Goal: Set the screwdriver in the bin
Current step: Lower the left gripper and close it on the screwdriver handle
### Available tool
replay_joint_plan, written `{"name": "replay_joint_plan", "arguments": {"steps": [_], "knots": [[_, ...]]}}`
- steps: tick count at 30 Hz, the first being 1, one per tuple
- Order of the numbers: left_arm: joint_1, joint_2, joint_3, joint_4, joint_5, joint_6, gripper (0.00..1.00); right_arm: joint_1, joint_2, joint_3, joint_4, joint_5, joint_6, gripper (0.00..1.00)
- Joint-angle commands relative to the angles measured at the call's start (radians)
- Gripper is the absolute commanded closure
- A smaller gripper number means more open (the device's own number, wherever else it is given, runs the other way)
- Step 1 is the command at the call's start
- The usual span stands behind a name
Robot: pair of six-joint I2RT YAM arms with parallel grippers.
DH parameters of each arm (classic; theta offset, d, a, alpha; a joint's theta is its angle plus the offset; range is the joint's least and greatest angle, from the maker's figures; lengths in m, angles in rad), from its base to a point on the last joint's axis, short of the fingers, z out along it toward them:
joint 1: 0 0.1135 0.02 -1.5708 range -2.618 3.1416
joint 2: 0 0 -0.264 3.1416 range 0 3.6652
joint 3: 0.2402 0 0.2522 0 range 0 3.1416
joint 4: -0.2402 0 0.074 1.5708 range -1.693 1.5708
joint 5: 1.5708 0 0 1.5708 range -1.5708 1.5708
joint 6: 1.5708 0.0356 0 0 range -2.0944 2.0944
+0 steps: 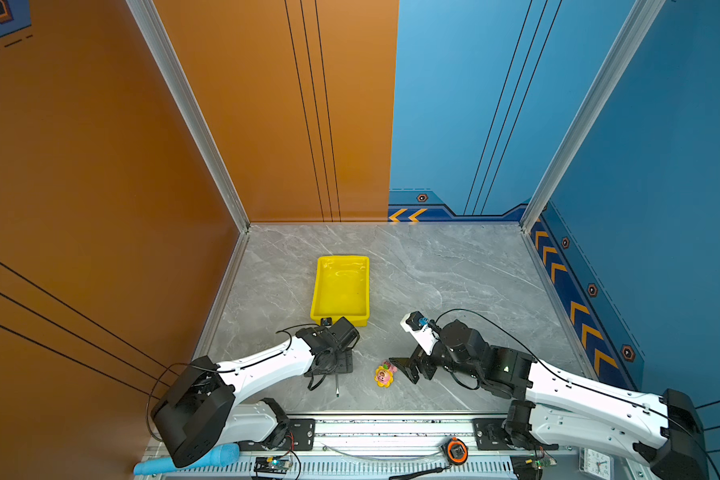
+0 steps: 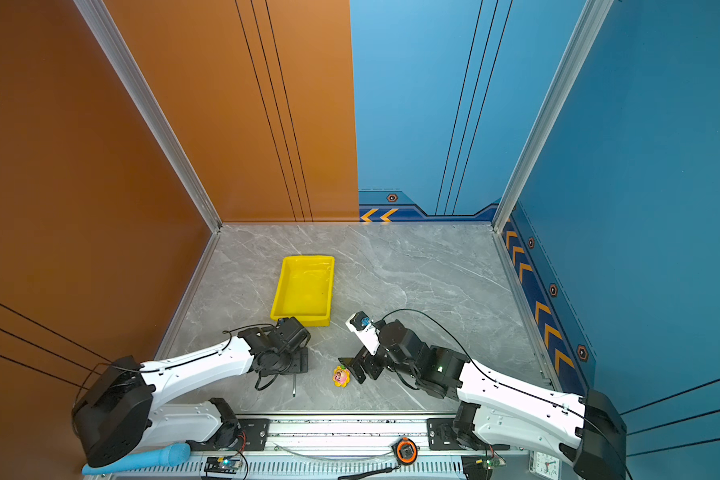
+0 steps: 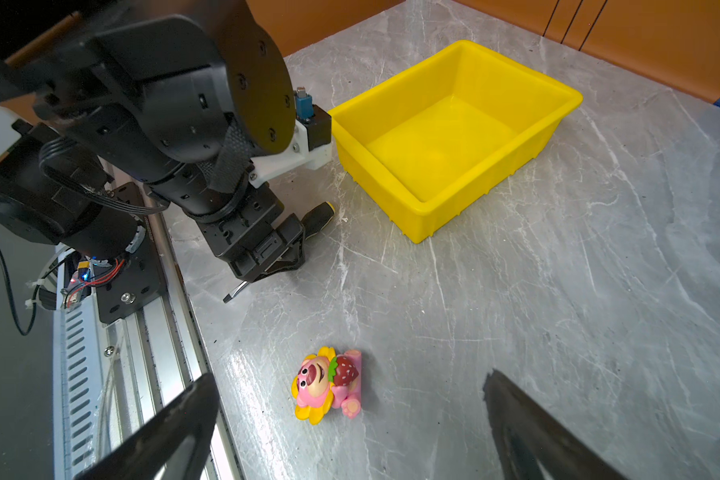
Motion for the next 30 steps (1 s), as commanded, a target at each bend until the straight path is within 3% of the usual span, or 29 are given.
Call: {"name": "replay_joint_plan", "arguments": {"steps": [1, 17, 30], "knots": [[-0.007, 0.023, 0.027, 0.0, 0.003, 0.014, 0.2, 0.01, 0.005, -0.015, 0.024, 0.004, -0.005, 0.0], [-0.035, 0.092, 0.029, 0.042, -0.041, -0.043, 0.56, 0.018, -0.019, -0.032, 0.011, 0.048, 0.004, 0.0], [-0.075, 0.032, 0.016, 0.017, -0.05, -0.094, 0.97, 0.018, -0.068, -0.036, 0.0, 0.135, 0.011, 0.0]]}}
